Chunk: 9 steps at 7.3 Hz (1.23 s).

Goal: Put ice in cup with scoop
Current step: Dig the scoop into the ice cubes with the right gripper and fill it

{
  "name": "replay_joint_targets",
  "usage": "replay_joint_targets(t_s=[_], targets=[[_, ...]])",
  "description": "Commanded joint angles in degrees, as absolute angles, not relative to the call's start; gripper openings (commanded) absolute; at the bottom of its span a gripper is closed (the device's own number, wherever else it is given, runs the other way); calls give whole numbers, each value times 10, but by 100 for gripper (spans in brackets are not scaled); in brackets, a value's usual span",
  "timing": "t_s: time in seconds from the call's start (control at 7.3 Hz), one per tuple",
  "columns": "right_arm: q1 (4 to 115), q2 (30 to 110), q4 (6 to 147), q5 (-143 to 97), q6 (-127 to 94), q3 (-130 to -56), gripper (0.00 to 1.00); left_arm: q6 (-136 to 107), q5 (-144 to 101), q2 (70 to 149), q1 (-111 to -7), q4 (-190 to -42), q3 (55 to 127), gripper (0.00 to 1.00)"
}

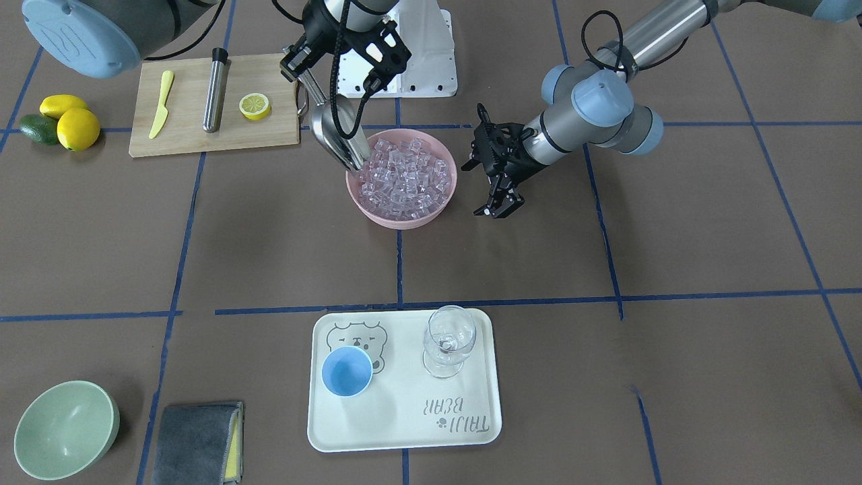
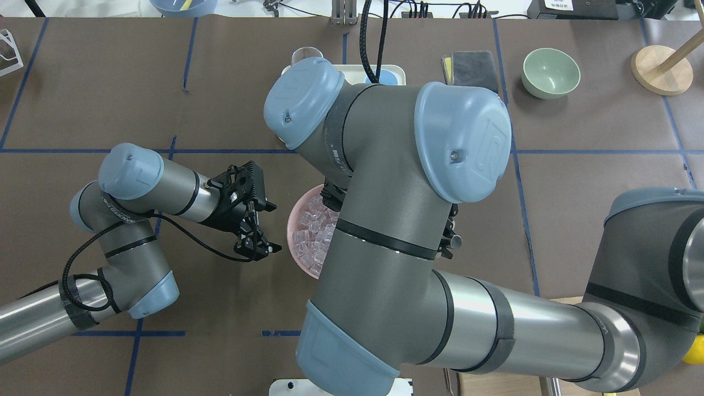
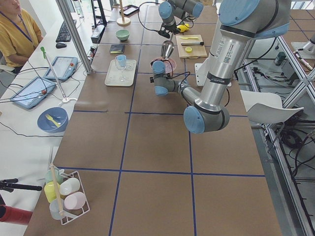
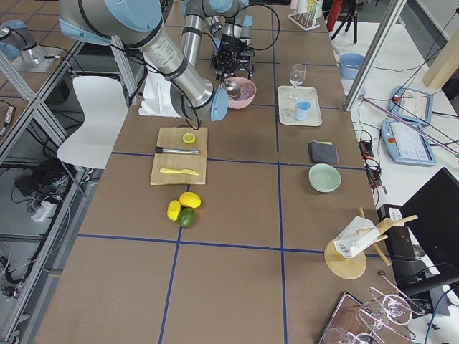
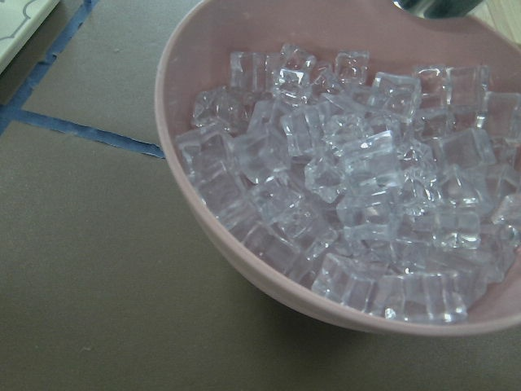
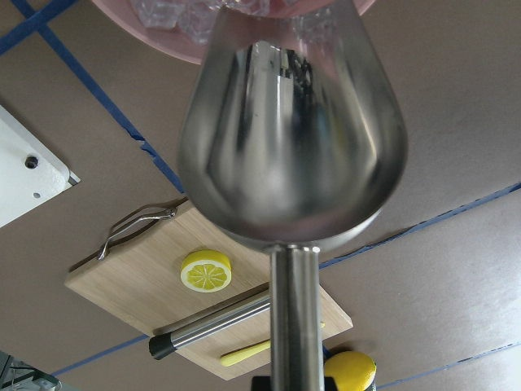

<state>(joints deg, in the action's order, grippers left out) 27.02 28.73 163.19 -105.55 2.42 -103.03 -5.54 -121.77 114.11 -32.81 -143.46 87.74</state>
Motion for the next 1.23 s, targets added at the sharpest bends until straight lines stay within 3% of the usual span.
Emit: replay_joint_targets(t_s=[0.0, 0.55, 1.1], targets=[[269, 285, 1620, -1055, 33, -1008, 0, -55, -1216, 1141, -328, -1435, 878, 100], [269, 282, 1546, -1061, 33, -947, 0, -54, -1216, 1141, -327, -1436, 878, 100], [268, 319, 1483, -1060, 69, -952, 0, -55, -1216, 1141, -327, -1435, 879, 100]])
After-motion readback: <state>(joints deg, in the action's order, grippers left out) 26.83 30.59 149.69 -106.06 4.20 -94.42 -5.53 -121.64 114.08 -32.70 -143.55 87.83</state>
